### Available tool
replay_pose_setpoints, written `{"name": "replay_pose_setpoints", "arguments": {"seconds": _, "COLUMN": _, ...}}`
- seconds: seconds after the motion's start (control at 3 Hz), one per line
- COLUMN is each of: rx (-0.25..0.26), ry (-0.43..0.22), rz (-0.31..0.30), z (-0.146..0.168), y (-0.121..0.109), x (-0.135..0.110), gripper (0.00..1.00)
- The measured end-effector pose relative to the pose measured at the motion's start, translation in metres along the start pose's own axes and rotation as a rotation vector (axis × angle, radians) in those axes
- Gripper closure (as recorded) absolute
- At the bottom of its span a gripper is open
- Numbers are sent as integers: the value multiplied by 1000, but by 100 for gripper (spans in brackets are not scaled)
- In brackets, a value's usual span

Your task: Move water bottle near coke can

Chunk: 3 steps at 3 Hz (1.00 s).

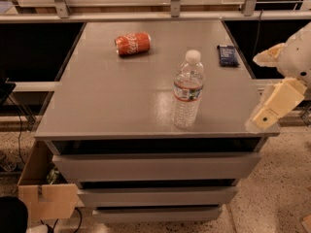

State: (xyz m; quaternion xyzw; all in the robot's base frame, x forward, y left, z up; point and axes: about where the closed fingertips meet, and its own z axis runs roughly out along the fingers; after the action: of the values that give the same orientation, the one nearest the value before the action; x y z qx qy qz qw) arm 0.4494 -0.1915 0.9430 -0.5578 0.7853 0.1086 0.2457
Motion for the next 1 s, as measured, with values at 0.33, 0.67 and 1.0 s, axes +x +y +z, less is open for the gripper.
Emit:
{"name": "replay_pose_setpoints", "arguments": {"seconds": 0.33, "rx": -80, "ry": -176, "rz": 104, "z": 33, "y": 4, "x": 5, "gripper": 0}}
{"name": "replay_pose_setpoints", "arguments": {"seconds": 0.67, "rx": -114, "ry": -259, "rz": 132, "z": 28, "y": 10, "x": -13, "gripper": 0}}
{"name": "replay_pose_setpoints", "arguments": {"seconds": 1.0, "rx": -114, "ry": -258, "rz": 129, "z": 28, "y": 10, "x": -14, "gripper": 0}}
